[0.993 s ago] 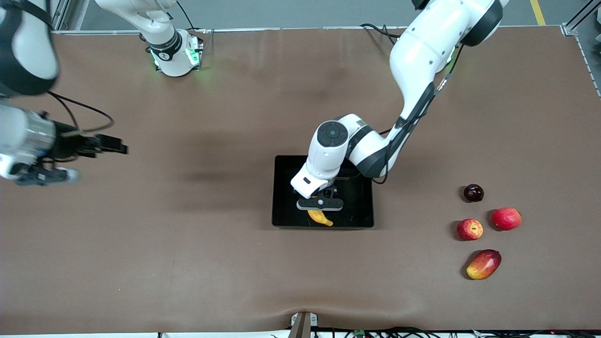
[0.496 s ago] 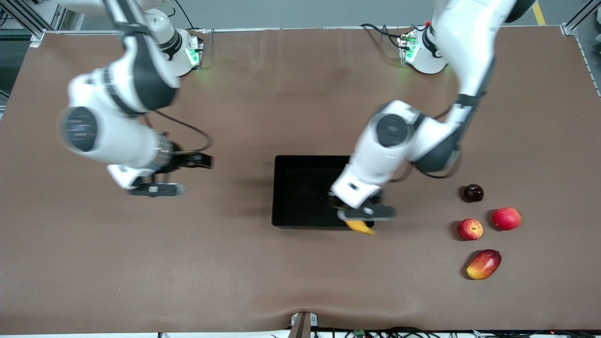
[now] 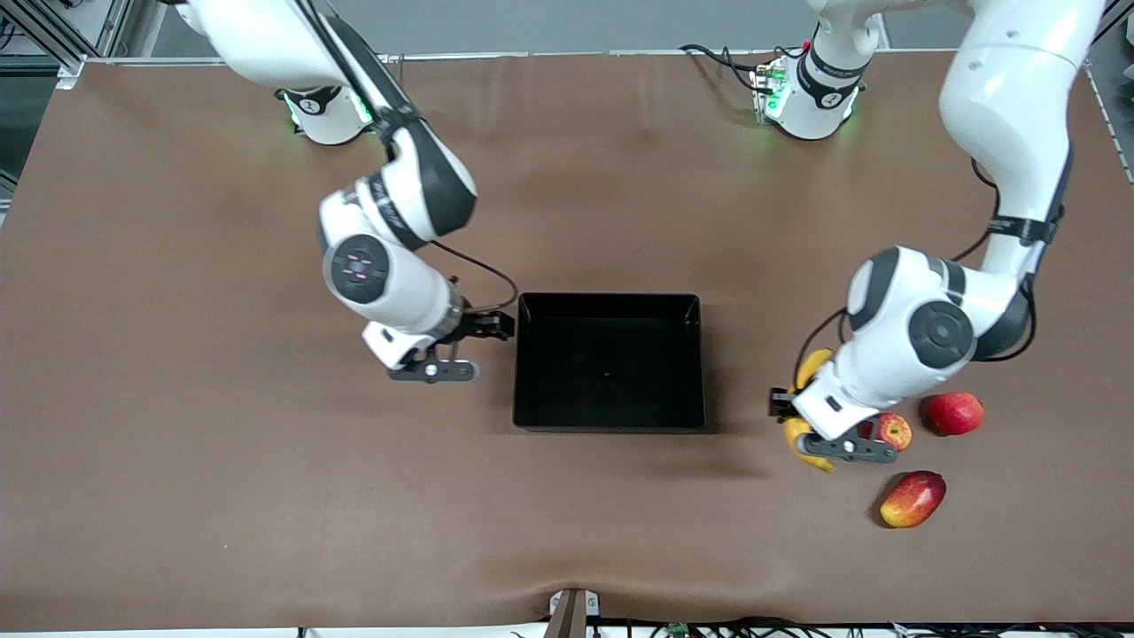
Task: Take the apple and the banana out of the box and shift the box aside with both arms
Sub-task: 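Lift the banana with the left gripper while the right gripper reaches the tray, then place the banana by the fruits while the right gripper grips the tray rim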
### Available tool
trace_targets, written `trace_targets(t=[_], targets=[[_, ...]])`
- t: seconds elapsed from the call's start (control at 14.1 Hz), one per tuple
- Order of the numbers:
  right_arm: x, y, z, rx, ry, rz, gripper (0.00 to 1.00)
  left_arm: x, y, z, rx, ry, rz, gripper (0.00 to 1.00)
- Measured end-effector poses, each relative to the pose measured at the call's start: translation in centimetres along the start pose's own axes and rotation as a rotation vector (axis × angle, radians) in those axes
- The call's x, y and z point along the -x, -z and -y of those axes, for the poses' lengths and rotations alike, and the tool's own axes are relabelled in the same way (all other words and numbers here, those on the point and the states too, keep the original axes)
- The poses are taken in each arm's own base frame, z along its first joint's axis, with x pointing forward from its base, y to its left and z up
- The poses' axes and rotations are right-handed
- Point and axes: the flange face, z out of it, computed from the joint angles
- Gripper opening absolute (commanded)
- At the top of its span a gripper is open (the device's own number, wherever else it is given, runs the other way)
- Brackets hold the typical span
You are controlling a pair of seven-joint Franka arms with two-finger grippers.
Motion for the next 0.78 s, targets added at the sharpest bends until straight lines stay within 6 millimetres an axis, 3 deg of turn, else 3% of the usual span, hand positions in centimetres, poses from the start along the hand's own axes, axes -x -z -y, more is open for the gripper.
trace_targets(t=[0.14, 0.35, 0.43, 0.5, 0.57, 0.78], targets=[[0.1, -3.2, 1.5, -0.003, 0.000, -0.025, 1.00, 0.2, -2.1, 2.2, 0.008, 0.013, 0.029, 0.00], [0.1, -6.4, 2.7, -0.011, -0.016, -0.059, 1.00, 0.4, -4.3, 3.6, 0.018, 0.033, 0.047, 0.00], [0.1, -7.3, 2.7, -0.010, -0.030, -0.060, 0.72, 0.3, -5.1, 4.1, 0.025, 0.041, 0.036, 0.00], [0.0, -7.9, 2.6, -0.007, -0.041, -0.058, 0.26, 0.2, -6.0, 4.4, 0.035, 0.048, 0.021, 0.00], [0.0, -8.4, 2.5, -0.004, -0.046, -0.054, 0.00, 0.1, -7.0, 4.6, 0.043, 0.053, 0.011, 0.00], [-0.1, -8.7, 2.3, 0.000, -0.058, -0.051, 0.00, 0.3, -9.5, 5.9, 0.046, 0.074, 0.002, 0.00]])
